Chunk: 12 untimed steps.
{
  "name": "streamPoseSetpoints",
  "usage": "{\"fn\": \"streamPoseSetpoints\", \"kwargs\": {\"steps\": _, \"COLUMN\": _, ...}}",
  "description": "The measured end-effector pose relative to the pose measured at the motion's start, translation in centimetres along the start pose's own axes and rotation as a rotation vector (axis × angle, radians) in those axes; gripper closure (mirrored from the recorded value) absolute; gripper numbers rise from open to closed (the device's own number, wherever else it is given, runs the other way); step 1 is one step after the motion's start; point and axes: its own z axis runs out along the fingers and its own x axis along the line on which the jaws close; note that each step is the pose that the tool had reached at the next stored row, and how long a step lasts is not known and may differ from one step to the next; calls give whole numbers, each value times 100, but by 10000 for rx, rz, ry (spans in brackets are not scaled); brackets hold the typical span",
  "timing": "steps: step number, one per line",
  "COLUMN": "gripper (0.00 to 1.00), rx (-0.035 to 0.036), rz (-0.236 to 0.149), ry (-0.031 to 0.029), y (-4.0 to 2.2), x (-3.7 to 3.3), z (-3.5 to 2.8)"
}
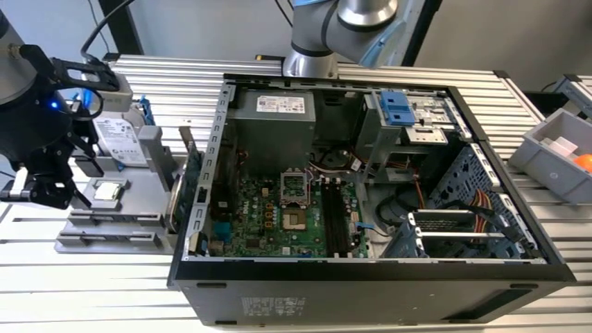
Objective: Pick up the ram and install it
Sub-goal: 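Pick up the ram and move it above insertion slot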
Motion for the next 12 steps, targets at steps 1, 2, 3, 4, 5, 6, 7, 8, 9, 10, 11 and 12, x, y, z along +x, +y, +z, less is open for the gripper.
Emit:
{"fn": "streamPoseSetpoints", "kwargs": {"steps": 1, "gripper": 0, "rx": -7, "rz": -1, "ry": 0, "y": -1, "x": 1, "z": 8}}
{"fn": "streamPoseSetpoints", "kwargs": {"steps": 2, "gripper": 0, "rx": -17, "rz": 1, "ry": 1, "y": -1, "x": 2, "z": 14}}
{"fn": "streamPoseSetpoints", "kwargs": {"steps": 3, "gripper": 0, "rx": -27, "rz": 2, "ry": 2, "y": -1, "x": 2, "z": 18}}
{"fn": "streamPoseSetpoints", "kwargs": {"steps": 4, "gripper": 0, "rx": -32, "rz": 2, "ry": 2, "y": -1, "x": 2, "z": 22}}
{"fn": "streamPoseSetpoints", "kwargs": {"steps": 5, "gripper": 0, "rx": -38, "rz": 2, "ry": 0, "y": -1, "x": 3, "z": 27}}
{"fn": "streamPoseSetpoints", "kwargs": {"steps": 6, "gripper": 0, "rx": -46, "rz": 3, "ry": 0, "y": -1, "x": 4, "z": 33}}
{"fn": "streamPoseSetpoints", "kwargs": {"steps": 7, "gripper": 0, "rx": -54, "rz": 4, "ry": 1, "y": -1, "x": 4, "z": 40}}
{"fn": "streamPoseSetpoints", "kwargs": {"steps": 8, "gripper": 0, "rx": -58, "rz": 5, "ry": 0, "y": -1, "x": 5, "z": 48}}
{"fn": "streamPoseSetpoints", "kwargs": {"steps": 9, "gripper": 0, "rx": -61, "rz": 5, "ry": 0, "y": -1, "x": 6, "z": 57}}
{"fn": "streamPoseSetpoints", "kwargs": {"steps": 10, "gripper": 0, "rx": -62, "rz": 5, "ry": 0, "y": -1, "x": 7, "z": 67}}
{"fn": "streamPoseSetpoints", "kwargs": {"steps": 11, "gripper": 0, "rx": -63, "rz": 5, "ry": 0, "y": -1, "x": 7, "z": 77}}
{"fn": "streamPoseSetpoints", "kwargs": {"steps": 12, "gripper": 0, "rx": -63, "rz": 5, "ry": 1, "y": -1, "x": 8, "z": 84}}
